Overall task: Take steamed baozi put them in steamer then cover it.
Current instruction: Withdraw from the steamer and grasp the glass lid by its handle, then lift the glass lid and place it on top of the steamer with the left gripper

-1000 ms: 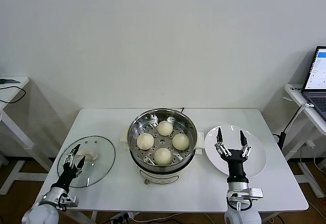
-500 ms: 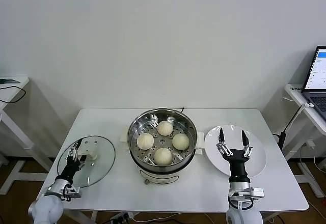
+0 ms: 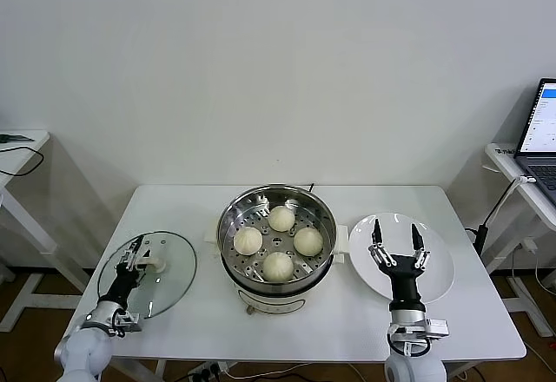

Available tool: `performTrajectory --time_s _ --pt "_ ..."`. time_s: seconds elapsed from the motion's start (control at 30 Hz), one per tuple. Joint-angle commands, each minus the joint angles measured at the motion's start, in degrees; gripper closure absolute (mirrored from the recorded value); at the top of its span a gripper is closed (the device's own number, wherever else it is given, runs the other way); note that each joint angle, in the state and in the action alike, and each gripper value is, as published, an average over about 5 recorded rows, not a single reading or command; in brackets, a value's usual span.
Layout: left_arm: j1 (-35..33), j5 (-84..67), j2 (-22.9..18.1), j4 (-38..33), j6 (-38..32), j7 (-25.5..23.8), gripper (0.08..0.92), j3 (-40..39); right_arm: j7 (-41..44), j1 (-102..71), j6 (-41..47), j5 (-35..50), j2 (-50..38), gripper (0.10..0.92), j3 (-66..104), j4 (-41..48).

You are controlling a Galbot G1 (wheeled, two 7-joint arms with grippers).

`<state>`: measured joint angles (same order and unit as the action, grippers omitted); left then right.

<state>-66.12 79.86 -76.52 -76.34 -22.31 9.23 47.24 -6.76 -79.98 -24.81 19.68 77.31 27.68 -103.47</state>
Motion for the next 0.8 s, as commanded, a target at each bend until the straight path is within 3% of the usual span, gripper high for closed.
performTrajectory --time_s 0.03,0.3,0.47,0.7,0.8 --pt "0.5 0.1 0.1 0.5 0.0 0.9 0.415 -0.1 0.0 0.1 -0.2 -0.1 0.1 0.203 -0.1 0.4" --pt "-0.4 0.9 -0.4 -1.6 -0.3 2.0 0.641 0.1 0.0 0.5 -0.7 -0.4 0.1 0.203 -0.1 1.1" --pt "-2.5 0.9 -0.5 -7.8 0.1 1.9 0.78 1.5 0.0 0.6 -0.7 -0.3 0.1 0.203 0.0 1.2" --pt "-7.1 -1.9 0.3 -19.3 2.4 -0.3 0.811 4.5 0.0 0.9 -0.8 -0.3 0.1 0.203 -0.2 1.1" --pt "-9.6 -7.3 1.6 -26.4 6.7 -3.1 0.811 5.3 0.0 0.9 -0.8 -0.3 0.0 0.203 -0.3 1.0"
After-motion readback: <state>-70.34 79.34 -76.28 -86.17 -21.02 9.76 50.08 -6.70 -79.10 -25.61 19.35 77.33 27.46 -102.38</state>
